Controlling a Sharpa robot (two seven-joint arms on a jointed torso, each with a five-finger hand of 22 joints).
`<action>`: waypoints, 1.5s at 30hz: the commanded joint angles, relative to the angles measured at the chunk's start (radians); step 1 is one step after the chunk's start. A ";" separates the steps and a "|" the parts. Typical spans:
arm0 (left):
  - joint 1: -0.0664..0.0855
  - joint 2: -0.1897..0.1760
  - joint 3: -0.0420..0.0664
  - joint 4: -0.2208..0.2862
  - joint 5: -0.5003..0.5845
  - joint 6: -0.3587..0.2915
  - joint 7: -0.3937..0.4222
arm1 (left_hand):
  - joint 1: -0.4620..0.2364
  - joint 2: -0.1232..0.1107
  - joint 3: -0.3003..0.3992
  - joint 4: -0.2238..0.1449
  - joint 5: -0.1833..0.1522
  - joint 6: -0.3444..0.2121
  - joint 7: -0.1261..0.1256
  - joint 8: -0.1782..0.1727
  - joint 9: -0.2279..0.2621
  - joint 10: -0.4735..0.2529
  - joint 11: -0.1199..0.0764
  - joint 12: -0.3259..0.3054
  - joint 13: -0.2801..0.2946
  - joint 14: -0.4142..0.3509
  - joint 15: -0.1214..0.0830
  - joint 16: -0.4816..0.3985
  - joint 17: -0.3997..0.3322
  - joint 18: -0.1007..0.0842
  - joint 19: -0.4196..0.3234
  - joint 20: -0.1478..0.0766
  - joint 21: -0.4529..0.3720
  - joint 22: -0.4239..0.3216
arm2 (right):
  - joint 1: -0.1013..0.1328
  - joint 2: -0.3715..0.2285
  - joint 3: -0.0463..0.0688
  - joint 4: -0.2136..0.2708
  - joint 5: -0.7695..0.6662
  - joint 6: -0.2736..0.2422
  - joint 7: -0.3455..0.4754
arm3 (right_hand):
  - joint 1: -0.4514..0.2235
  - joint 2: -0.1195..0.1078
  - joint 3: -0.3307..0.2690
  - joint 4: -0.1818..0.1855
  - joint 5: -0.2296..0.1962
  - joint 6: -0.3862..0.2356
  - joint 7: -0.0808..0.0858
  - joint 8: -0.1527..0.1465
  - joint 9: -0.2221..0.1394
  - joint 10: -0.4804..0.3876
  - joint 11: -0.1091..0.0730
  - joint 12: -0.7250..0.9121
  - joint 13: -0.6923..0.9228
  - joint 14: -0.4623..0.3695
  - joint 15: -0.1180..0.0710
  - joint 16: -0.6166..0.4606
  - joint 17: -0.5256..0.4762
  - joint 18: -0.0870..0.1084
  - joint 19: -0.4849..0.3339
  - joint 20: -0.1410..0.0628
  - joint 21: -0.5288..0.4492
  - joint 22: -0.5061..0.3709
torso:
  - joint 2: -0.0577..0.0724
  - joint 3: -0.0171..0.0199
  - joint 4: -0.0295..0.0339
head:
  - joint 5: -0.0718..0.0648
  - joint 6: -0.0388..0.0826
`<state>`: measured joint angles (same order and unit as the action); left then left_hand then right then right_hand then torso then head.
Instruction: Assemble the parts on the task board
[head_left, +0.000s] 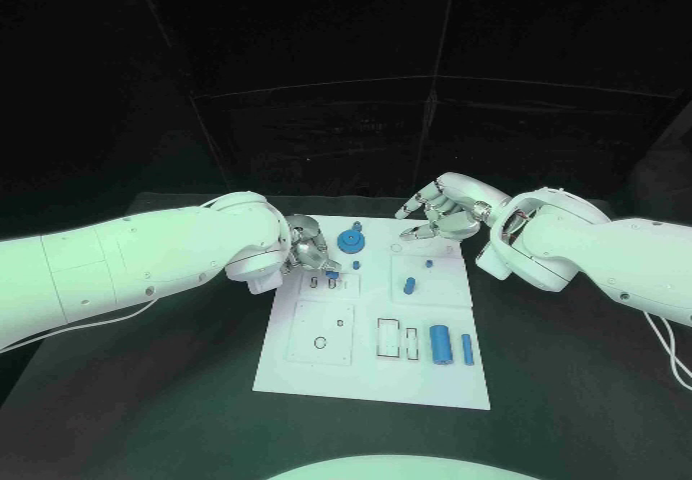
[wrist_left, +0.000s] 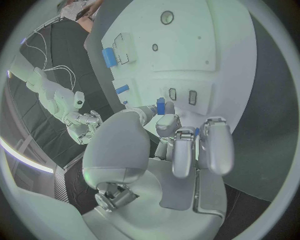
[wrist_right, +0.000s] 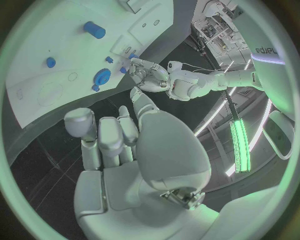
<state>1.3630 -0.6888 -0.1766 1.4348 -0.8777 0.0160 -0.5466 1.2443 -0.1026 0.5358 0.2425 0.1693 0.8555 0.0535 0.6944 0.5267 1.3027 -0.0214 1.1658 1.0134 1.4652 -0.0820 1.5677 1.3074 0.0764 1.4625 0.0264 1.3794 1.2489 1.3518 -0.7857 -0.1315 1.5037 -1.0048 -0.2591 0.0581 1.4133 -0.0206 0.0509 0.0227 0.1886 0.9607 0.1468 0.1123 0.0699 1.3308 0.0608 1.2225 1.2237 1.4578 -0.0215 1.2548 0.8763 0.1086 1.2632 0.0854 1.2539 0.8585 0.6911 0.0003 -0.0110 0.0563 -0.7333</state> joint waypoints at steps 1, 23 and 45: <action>-0.009 -0.004 0.000 0.007 -0.046 -0.059 0.011 | -0.006 0.004 0.128 -0.124 -0.003 -0.003 -0.002 0.005 0.002 0.007 -0.002 0.001 0.002 0.106 -0.002 0.003 0.263 -0.010 -0.001 -0.002 -0.002 0.001 | 0.002 -0.001 0.001 0.000 -0.002 0.007 0.001 | -0.008 0.001 -0.004 0.003 0.003 -0.005 0.004 -0.003 -0.001 -0.004 -0.001 0.001 0.000 -0.004 0.000 -0.005 0.000 0.020 -0.005 0.000 -0.006 0.000 | 0.000 -0.0007 0.0004 | 0.003 -0.002; -0.045 0.009 -0.001 -0.002 -0.122 -0.045 -0.006 | -0.017 0.000 0.133 -0.127 -0.008 -0.003 -0.003 0.007 0.006 0.005 -0.003 -0.004 -0.006 0.106 -0.002 0.003 0.263 -0.010 -0.002 -0.002 -0.005 -0.001 | 0.002 -0.002 0.000 0.002 -0.002 0.012 0.005 | -0.008 0.001 -0.004 0.003 0.003 -0.005 0.004 -0.003 -0.001 -0.004 -0.001 0.001 0.000 -0.004 0.000 -0.005 0.000 0.020 -0.005 0.000 -0.006 0.000 | 0.001 0.0002 -0.0022 | 0.008 -0.010; -0.046 -0.007 -0.001 0.009 -0.125 -0.007 -0.037 | -0.019 0.000 0.141 -0.135 -0.012 -0.003 -0.004 0.010 0.009 0.005 -0.004 -0.005 -0.007 0.106 -0.003 0.003 0.263 -0.011 -0.001 -0.002 -0.003 0.003 | 0.002 -0.001 0.000 0.001 -0.008 0.020 0.005 | -0.008 -0.001 -0.004 0.002 0.005 -0.005 0.003 -0.004 -0.001 -0.004 -0.002 0.000 -0.001 -0.003 0.000 -0.006 -0.001 0.020 -0.004 0.000 -0.007 0.000 | 0.001 0.0002 -0.0034 | 0.008 -0.014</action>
<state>1.3191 -0.6933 -0.1756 1.4446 -0.9903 -0.0117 -0.5608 1.2266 -0.1133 0.5562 0.2220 0.1593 0.8527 0.0571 0.7012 0.5334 1.3024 -0.0210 1.1658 1.0068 1.4652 -0.0819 1.5677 1.3074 0.0764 1.4624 0.0267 1.3794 1.2505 1.3517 -0.7870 -0.1316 1.5031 -1.0067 -0.2498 0.0583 1.4133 -0.0207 0.0510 0.0227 0.1886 0.9608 0.1468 0.1123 0.0700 1.3308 0.0608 1.2225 1.2236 1.4578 -0.0215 1.2548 0.8762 0.1087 1.2632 0.0854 1.2539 0.8585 0.6916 0.0002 -0.0133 0.0641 -0.7467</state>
